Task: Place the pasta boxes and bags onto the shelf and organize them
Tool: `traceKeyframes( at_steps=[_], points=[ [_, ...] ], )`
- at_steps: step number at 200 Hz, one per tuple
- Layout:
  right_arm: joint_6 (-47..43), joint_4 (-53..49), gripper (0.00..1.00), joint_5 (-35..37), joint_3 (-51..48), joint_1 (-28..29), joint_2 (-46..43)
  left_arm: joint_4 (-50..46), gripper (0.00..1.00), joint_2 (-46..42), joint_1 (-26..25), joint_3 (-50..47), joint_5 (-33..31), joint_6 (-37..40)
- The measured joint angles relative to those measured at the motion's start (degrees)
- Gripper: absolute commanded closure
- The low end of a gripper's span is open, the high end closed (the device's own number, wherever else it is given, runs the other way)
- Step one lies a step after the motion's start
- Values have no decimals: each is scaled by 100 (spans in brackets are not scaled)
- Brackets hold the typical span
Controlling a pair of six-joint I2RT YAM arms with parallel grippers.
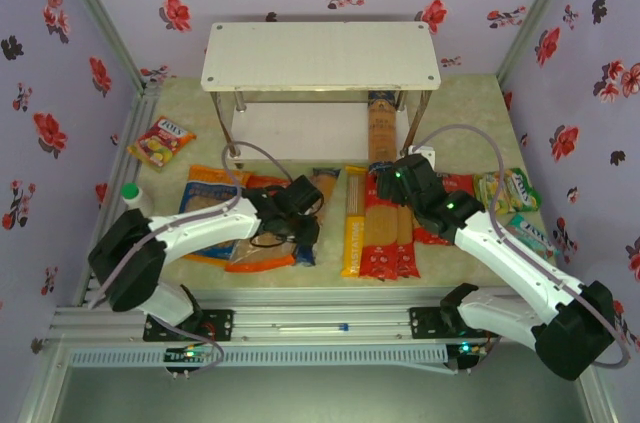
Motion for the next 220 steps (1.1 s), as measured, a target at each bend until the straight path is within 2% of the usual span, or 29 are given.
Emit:
traceKeyframes(
  at_steps=[26, 72, 100, 166, 220],
  points=[
    [-2, -2, 13, 2, 7, 0, 2, -9, 100, -282, 223, 68, 0, 116],
    [-4, -26, 13, 2, 42, 0, 4, 116, 100, -188, 708, 404, 7, 428],
    [-7, -96, 13, 2, 144, 0, 4, 341, 100, 251, 925, 859, 0, 627],
    [-7, -192, 13, 2, 179, 0, 2, 660, 100, 1139, 997, 1961, -2, 1016],
    [-52, -262, 13, 24, 181, 0, -61, 680, 100, 2013, 1152, 2811, -297, 1215]
  ],
)
